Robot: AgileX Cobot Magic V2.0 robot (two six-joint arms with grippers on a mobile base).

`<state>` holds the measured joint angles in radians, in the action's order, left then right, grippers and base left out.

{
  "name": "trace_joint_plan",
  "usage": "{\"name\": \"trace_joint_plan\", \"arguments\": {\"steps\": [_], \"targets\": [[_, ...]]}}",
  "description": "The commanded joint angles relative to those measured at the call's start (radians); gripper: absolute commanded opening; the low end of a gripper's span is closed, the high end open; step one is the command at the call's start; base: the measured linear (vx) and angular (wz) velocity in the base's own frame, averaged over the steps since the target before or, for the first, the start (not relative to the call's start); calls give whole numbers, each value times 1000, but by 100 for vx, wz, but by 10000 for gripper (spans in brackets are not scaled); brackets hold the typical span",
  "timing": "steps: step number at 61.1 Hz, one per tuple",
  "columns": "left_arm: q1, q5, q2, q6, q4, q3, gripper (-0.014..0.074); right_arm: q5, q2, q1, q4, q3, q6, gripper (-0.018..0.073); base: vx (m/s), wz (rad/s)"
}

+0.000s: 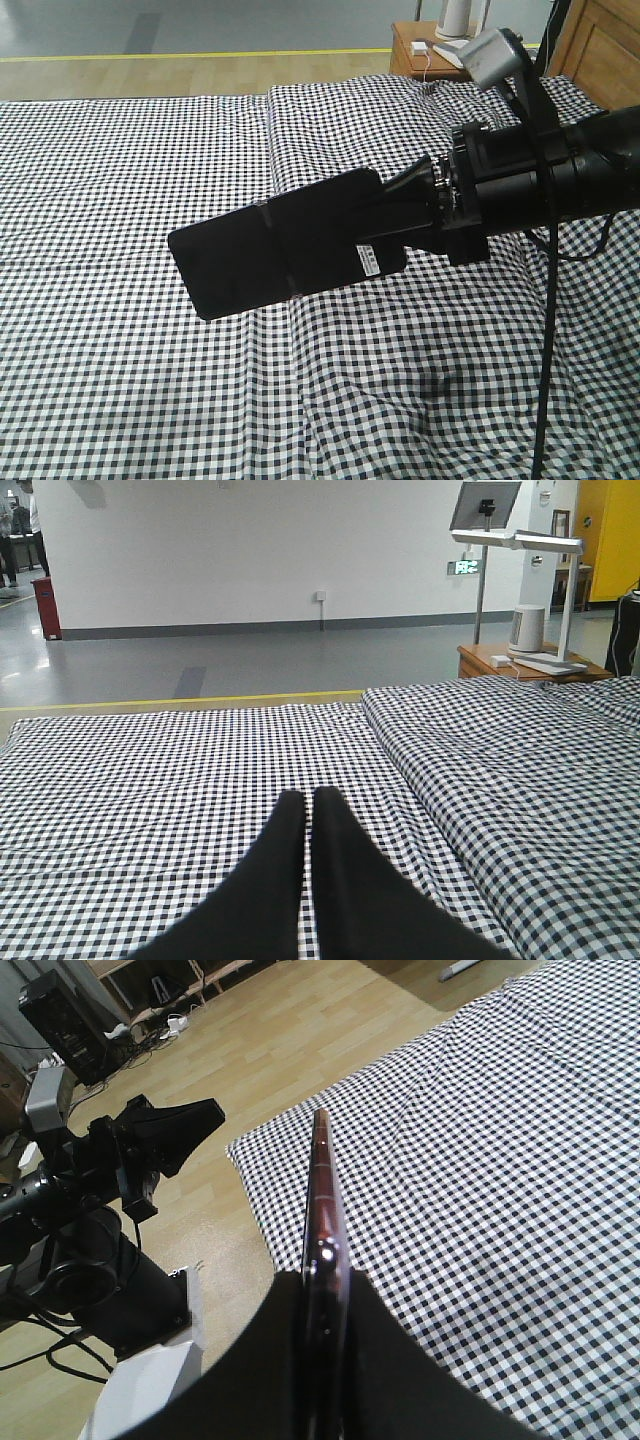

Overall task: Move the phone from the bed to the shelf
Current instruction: 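Hold the phone in the right gripper while the base turns away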

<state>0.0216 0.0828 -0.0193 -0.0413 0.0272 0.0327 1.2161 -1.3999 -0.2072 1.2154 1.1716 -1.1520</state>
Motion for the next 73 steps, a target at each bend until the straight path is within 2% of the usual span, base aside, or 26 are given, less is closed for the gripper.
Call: {"name": "trace_joint_plan", "arguments": {"steps": [1,41,73], "targets": [[0,-71,2,9,10,-25,1,71,36,1,95,24,-4,-2,0,0],[0,-71,2,9,10,-25,1,71,36,1,95,24,-4,-2,-2,8],[0,-71,2,9,10,-25,1,71,36,1,95,24,-9,-2,-9,39]]}}
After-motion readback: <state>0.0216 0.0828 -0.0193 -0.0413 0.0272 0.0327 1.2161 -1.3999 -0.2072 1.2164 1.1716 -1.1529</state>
